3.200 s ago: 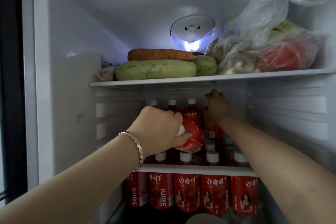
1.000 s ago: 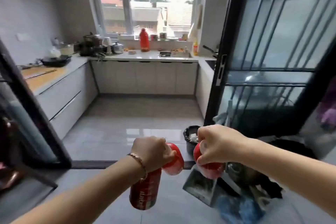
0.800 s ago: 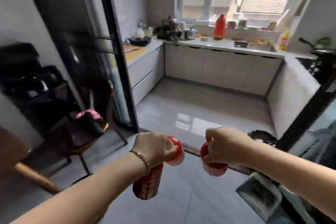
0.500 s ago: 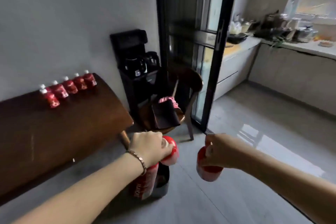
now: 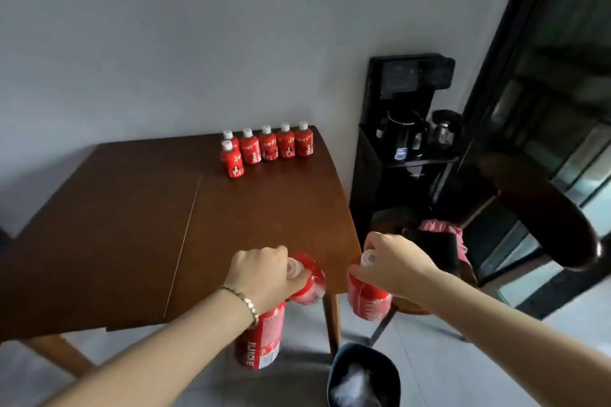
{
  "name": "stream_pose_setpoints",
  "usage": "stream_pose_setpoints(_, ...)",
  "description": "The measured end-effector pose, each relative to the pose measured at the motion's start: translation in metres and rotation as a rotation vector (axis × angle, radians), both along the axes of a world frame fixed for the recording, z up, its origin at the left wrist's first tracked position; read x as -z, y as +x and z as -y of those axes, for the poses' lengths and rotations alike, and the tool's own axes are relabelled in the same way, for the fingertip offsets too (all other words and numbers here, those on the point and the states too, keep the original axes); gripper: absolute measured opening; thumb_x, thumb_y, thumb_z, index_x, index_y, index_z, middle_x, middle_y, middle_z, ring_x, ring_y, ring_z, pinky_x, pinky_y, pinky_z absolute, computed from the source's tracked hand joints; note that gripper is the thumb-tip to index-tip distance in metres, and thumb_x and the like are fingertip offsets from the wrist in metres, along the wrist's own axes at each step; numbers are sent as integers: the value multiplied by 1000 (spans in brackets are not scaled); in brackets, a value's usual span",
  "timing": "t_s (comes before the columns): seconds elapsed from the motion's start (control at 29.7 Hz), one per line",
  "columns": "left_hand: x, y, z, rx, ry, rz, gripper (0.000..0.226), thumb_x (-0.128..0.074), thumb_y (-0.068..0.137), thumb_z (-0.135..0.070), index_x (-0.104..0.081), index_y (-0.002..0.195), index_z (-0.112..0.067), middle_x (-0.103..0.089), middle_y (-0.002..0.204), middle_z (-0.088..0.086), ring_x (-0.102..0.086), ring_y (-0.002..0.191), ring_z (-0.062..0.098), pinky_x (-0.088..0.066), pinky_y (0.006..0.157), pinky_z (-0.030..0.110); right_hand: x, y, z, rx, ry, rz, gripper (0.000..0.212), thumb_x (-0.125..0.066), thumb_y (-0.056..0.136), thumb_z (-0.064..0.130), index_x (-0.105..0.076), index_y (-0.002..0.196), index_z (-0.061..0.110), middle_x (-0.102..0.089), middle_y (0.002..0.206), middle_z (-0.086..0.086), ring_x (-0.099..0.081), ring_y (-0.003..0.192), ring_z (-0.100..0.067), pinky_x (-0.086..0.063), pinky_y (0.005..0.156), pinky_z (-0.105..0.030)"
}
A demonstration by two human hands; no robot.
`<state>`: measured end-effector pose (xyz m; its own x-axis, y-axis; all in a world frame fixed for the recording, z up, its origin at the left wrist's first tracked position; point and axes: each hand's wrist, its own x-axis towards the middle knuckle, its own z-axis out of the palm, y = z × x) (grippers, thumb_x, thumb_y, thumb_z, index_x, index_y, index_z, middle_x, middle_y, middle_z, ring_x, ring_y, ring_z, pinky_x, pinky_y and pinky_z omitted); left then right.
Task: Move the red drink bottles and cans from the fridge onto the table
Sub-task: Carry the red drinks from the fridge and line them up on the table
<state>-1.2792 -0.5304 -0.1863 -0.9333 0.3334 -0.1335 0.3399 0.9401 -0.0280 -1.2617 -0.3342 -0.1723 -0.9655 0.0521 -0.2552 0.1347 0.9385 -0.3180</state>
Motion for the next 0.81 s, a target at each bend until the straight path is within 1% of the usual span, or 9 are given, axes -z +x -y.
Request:
stream_pose_setpoints(0.07,1,-32,10,-70,32,9,50,-32,87,-67,-49,97,-21,-67,101,-1,-65,91,17,-41,71,25,9,-48,11,-45,-13,6,44,-60,83,50,-56,112,17,-65,97,3,-64,83,-15,-55,66,-24)
stream_pose_setpoints(0.17,7,-74,34,-158,71,-2,53,-33,87,-67,-51,105,-20,-67,102,-2,-65,90,15,-42,68,23,24,-111,32,-75,-27,20,49,-61,83,51,-53,118,17,-65,103,2,-64,86,-14,-55,68,-22)
stream_pose_setpoints(0.24,16,-102,52,-213,98,-13,55,-35,86,-68,-50,108,-20,-67,104,-2,-66,91,15,-43,68,22,37,-150,48,-81,-41,34,50,-62,83,50,-52,119,16,-64,106,0,-63,89,-15,-56,71,-25)
stream_pose_setpoints(0.3,25,-130,71,-256,118,-23,58,-36,84,-69,-50,113,-20,-67,106,-3,-66,92,14,-45,67,20,49,-187,65,-60,-67,59,51,-64,82,48,-53,119,15,-63,108,-2,-62,91,-17,-57,73,-28)
stream_pose_setpoints(0.4,39,-178,100,-289,120,3,60,-38,84,-69,-48,119,-22,-66,111,-4,-66,95,15,-47,69,19,67,-238,91,17,-135,97,48,-65,81,45,-54,117,15,-63,108,-4,-60,87,-17,-56,70,-29)
stream_pose_setpoints(0.54,51,-250,136,-223,66,47,60,-38,86,-66,-46,125,-21,-65,115,-3,-65,100,15,-50,76,23,84,-300,126,157,-218,105,45,-67,81,39,-55,115,12,-63,109,-7,-57,86,-18,-52,69,-31)
stream_pose_setpoints(0.67,63,-318,163,-122,36,55,60,-36,88,-65,-46,126,-20,-66,114,-3,-65,101,15,-48,81,25,98,-360,154,253,-285,109,40,-68,81,32,-55,113,11,-59,115,-8,-56,88,-19,-48,63,-27)
stream_pose_setpoints(0.81,83,-373,177,-76,15,49,58,-37,86,-66,-51,117,-19,-68,107,-3,-66,95,15,-45,78,24,108,-421,173,292,-292,91,40,-68,81,29,-55,114,10,-54,118,-9,-57,94,-21,-55,71,-34)
